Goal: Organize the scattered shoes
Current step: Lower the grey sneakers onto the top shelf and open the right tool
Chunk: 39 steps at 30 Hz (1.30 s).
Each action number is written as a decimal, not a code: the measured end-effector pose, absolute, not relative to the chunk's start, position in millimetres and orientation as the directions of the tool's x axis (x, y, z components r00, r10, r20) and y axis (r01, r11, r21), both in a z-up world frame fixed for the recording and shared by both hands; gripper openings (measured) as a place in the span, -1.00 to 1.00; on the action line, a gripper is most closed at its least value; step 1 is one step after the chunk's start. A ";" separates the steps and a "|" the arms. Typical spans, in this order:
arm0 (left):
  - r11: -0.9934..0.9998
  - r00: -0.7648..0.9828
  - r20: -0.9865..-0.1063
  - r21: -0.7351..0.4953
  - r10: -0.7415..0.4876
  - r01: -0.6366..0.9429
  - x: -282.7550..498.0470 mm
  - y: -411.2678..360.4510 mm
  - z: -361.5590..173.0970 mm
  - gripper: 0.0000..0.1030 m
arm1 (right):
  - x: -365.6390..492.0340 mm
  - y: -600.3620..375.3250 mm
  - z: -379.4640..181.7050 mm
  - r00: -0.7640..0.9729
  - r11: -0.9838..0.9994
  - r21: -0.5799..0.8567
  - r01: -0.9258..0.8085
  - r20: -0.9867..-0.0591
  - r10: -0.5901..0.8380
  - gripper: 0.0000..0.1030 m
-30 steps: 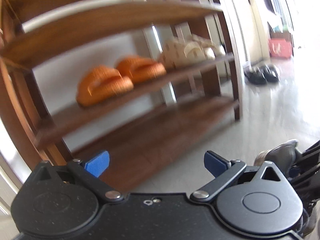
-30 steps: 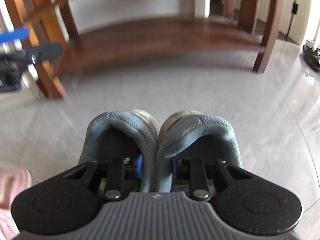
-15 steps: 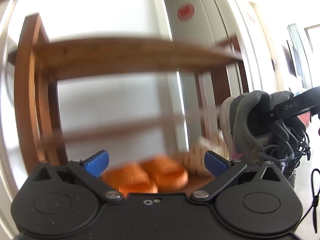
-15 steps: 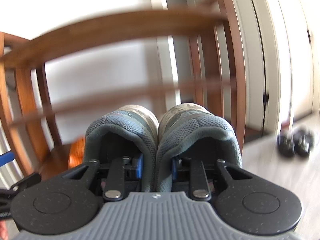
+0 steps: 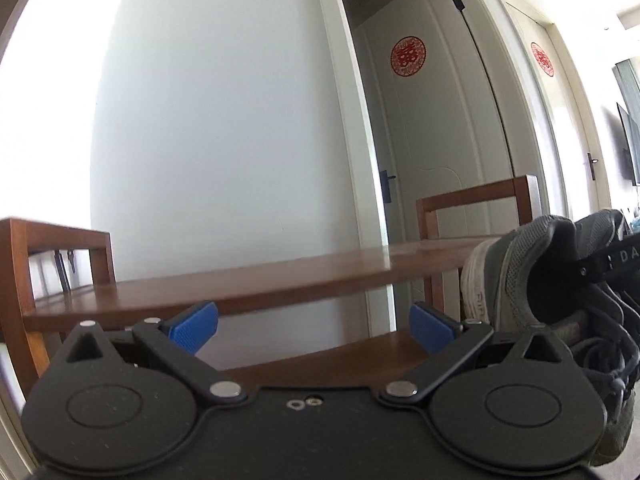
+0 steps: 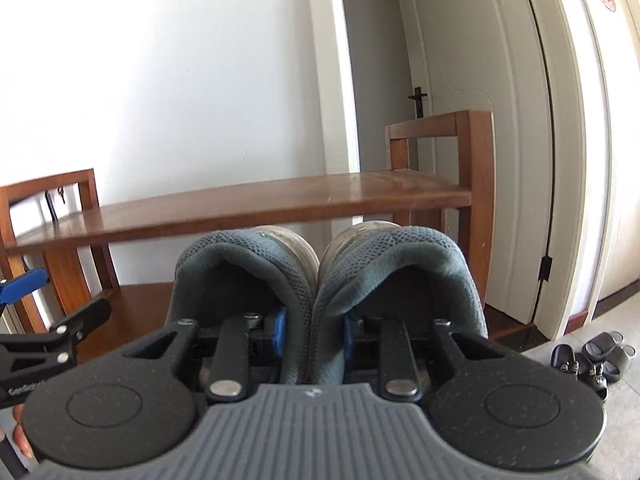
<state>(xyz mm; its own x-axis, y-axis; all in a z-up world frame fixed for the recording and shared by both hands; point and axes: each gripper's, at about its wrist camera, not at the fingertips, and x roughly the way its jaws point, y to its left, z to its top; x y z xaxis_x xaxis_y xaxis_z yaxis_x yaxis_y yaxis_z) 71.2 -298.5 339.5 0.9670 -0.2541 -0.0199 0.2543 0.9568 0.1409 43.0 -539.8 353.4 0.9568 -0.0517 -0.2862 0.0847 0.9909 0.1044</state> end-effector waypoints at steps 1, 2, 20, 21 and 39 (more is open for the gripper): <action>0.959 0.969 -0.027 0.137 -0.245 0.246 73.6 -302.2 352.8 0.99 | 38.0 -537.5 361.8 0.955 0.990 0.109 0.087 -0.291 -0.051 -0.43; 0.962 0.971 -0.040 0.130 -0.237 0.241 76.3 -306.5 369.5 0.99 | 36.0 -537.8 370.5 0.954 0.989 0.117 0.087 -0.297 -0.048 -0.43; 0.983 0.971 -0.241 0.177 0.000 0.044 92.8 -377.0 610.9 0.99 | 107.7 -581.5 623.8 0.865 0.989 0.140 -0.054 -0.488 0.116 -0.42; 0.984 0.972 -0.233 0.176 0.012 0.030 94.6 -378.9 617.3 0.99 | 121.0 -583.6 632.1 0.856 0.987 0.145 -0.072 -0.499 0.135 -0.42; 0.989 0.946 -0.323 0.131 -0.027 0.073 249.0 -378.3 606.1 0.99 | 335.7 -580.2 585.3 0.709 0.992 0.124 0.005 -0.700 0.084 -0.41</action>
<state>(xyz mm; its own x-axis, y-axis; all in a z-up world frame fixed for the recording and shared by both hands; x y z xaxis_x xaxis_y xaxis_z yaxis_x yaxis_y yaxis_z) 249.0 -378.3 606.1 0.9461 -0.0268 -0.3228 0.0726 0.9888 0.1306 335.7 -580.2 585.3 0.7093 0.0839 -0.6999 0.0047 0.9923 0.1237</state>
